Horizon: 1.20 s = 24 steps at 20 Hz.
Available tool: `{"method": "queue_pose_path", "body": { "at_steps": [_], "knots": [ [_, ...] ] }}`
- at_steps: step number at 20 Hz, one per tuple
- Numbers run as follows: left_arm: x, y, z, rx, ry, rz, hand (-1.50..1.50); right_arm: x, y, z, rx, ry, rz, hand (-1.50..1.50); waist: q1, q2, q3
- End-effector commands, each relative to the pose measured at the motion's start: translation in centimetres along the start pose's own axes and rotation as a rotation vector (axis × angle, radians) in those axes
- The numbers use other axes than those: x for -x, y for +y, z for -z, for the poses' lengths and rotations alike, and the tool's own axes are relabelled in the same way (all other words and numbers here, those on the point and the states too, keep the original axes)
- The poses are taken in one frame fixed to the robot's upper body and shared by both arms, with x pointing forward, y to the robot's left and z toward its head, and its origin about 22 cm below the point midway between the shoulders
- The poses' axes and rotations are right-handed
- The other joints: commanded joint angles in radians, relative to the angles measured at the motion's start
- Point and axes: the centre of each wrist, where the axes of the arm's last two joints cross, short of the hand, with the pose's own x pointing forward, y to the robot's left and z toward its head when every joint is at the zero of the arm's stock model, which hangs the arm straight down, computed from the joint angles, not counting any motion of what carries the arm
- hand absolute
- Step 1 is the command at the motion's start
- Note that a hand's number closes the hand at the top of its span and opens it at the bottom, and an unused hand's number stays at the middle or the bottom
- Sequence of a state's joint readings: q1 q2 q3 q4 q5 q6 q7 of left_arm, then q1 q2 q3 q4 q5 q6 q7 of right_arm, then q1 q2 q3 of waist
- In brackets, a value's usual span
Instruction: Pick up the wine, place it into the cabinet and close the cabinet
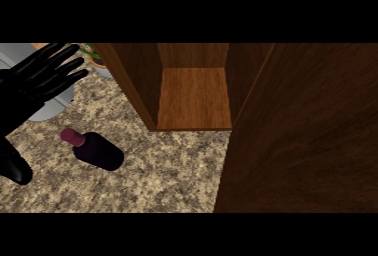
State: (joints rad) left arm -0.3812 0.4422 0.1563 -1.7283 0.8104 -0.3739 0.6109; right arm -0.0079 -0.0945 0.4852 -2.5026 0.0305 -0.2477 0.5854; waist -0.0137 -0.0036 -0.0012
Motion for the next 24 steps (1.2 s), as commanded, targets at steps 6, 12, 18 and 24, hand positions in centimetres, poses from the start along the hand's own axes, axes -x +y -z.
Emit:
{"method": "queue_pose_path", "body": {
  "at_steps": [6,12,18,24],
  "knots": [
    [5.1,1.6,-0.1,-0.034,0.025,-0.001,-1.5,-3.6,0.5,-3.0,0.04,-0.076,-0.055,-1.5,-0.008,-0.001,-0.002],
    [7.4,0.8,-0.2,-0.066,0.044,0.026,-1.5,-3.9,-0.2,-3.6,0.023,-0.082,-0.055,-1.5,-0.001,-0.001,0.001],
    [11.7,2.9,-2.0,-0.095,0.066,0.042,-1.5,-3.9,0.2,-3.3,0.032,-0.088,-0.054,-1.5,-0.01,0.0,-0.001],
    [13.4,3.8,-2.5,-0.104,0.082,0.056,-1.5,-3.6,1.0,-2.9,0.036,-0.076,-0.045,-1.5,-0.001,-0.001,-0.001]
  ]
}}
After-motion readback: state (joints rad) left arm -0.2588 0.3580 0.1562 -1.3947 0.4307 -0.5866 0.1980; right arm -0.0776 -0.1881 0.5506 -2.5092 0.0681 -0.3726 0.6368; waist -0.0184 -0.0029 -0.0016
